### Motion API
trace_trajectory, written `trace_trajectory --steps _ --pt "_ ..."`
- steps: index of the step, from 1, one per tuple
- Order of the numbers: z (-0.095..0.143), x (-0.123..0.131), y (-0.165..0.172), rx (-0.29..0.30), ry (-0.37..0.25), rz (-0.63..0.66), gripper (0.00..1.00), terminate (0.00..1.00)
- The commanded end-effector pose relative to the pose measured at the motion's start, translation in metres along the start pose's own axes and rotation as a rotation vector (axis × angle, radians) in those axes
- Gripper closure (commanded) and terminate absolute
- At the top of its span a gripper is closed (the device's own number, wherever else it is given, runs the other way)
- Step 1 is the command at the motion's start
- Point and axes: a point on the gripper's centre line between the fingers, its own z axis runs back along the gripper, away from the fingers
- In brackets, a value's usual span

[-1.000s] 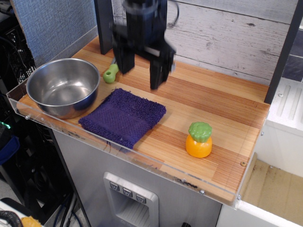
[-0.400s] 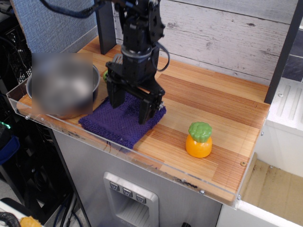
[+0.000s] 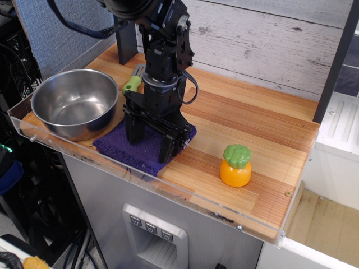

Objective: Move the purple cloth to the top center of the table.

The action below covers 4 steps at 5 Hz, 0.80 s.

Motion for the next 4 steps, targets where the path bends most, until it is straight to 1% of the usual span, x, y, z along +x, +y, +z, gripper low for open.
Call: trace_trajectory --steps 1,2,3,4 --pt "-0.006 -0.005 0.0 0.023 0.014 -0.046 0.0 0.0" --pt "-0.009 -0.002 -0.008 0.023 0.021 -0.087 0.0 0.0" --pt "-0.003 0.017 -0.012 -0.008 -0.002 -0.098 0.0 0.0" --pt "0.002 0.047 -0.013 -0.036 -0.009 -0.104 0.0 0.0"
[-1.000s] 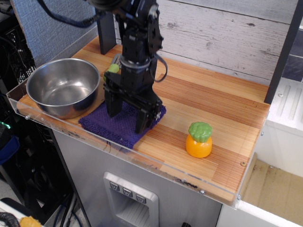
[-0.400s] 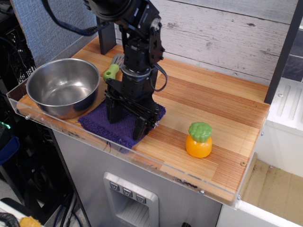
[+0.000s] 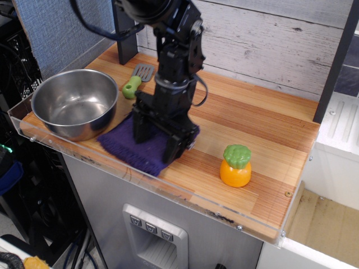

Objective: Move the purple cloth to the top center of the table.

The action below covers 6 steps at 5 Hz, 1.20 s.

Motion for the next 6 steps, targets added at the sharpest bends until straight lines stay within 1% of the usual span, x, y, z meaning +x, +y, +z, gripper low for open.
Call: trace_trajectory --steps 1,2,3,4,5,6 --pt "0.006 0.057 0.003 -0.051 -0.01 -0.036 0.0 0.0" --pt "0.006 0.081 0.006 -0.072 0.002 -0.039 0.0 0.0" --pt "0.01 0.099 0.007 -0.08 -0.008 -0.019 0.0 0.0" --pt "0.017 0.109 0.009 -0.109 -0.032 0.023 0.0 0.0" --pt "0.025 0.116 0.013 -0.125 -0.055 0.061 0.0 0.0" --pt "0.049 0.117 0.018 -0.118 -0.104 0.095 0.0 0.0"
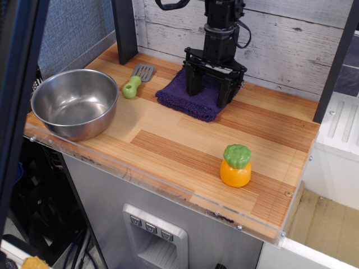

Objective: Move the purple cloth to the top center of the table.

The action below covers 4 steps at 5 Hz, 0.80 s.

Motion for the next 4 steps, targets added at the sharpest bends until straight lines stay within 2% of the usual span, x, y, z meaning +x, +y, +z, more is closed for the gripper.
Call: trace_trajectory --steps 1,2,3,4 --pt "0.079 0.002 0.001 0.035 -0.193 0.042 0.0 0.0" --pt "0.13 0.002 0.007 0.056 -0.282 0.052 0.0 0.0" --pt "0.15 -0.001 0.014 0.08 -0.315 0.073 0.0 0.0" --pt "0.16 -0.014 0.015 0.08 -0.305 0.092 0.0 0.0"
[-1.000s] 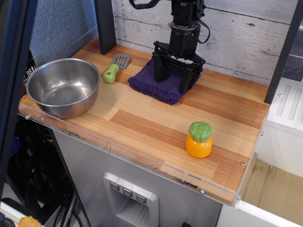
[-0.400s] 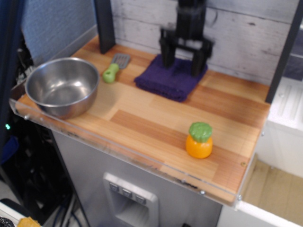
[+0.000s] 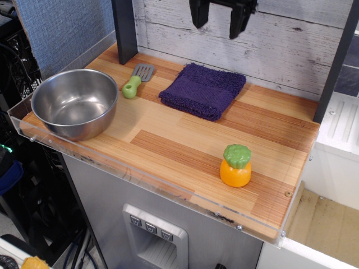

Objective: Move the purple cloth to the top center of the table.

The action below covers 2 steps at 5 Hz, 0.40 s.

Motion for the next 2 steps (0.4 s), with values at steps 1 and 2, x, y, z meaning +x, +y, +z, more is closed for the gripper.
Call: trace_trajectory --steps 1,2 --pt "0.064 -0.031 0.006 0.018 -0.068 0.026 0.0 0.0" --pt "0.07 -0.053 0.005 0.01 -0.067 0.026 0.0 0.0"
